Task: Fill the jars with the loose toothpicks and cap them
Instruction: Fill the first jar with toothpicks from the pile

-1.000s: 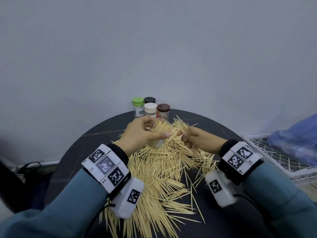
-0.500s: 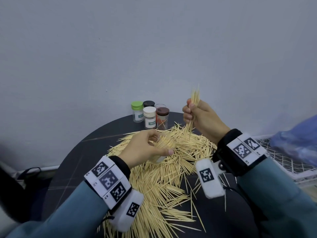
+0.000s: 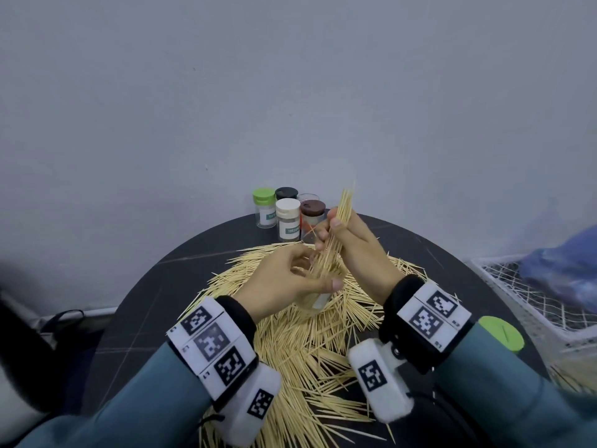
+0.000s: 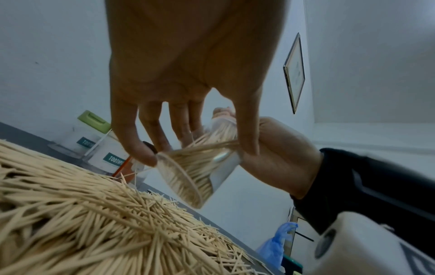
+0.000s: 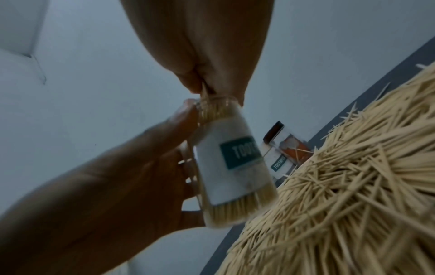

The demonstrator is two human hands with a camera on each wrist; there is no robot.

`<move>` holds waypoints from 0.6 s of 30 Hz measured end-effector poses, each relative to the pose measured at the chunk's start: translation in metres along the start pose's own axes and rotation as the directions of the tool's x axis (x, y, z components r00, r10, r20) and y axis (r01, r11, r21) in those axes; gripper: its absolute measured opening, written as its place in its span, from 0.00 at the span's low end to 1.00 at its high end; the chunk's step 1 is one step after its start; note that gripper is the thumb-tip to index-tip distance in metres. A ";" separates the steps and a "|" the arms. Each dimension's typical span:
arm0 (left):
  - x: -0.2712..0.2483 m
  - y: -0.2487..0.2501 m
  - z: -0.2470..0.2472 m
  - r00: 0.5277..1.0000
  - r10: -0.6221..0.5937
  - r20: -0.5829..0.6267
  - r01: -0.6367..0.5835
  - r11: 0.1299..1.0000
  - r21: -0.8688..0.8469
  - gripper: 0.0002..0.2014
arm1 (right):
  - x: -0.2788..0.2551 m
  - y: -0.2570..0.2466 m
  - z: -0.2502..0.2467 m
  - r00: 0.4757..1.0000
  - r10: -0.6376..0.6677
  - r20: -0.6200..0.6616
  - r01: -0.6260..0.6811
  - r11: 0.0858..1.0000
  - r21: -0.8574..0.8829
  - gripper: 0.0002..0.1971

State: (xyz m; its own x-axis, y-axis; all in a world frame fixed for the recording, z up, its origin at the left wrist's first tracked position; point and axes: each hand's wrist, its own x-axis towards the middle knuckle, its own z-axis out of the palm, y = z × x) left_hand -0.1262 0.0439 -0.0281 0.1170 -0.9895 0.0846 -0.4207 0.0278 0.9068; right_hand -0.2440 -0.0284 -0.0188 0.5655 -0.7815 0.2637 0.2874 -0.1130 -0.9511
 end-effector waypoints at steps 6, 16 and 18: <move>0.003 -0.004 -0.002 1.000 -0.007 -0.028 0.004 0.992 -0.125 0.39 | -0.008 0.003 -0.003 0.998 0.049 0.033 -0.048 0.999 -0.024 0.12; 0.001 -0.002 0.000 1.000 -0.012 -0.010 0.011 0.996 -0.091 0.30 | -0.008 0.000 -0.010 0.997 0.045 0.067 -0.033 0.984 -0.174 0.21; 0.001 -0.001 0.000 1.000 -0.007 -0.012 0.006 0.996 -0.085 0.34 | -0.007 -0.001 -0.011 0.998 0.051 0.045 -0.042 0.985 -0.170 0.21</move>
State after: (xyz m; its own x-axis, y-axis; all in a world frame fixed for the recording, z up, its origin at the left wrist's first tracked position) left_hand -0.1259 0.0430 -0.0295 0.1311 -0.9879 0.0829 -0.3415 0.0335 0.9393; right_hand -0.2571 -0.0296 -0.0221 0.6138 -0.7576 0.2221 0.1279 -0.1822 -0.9749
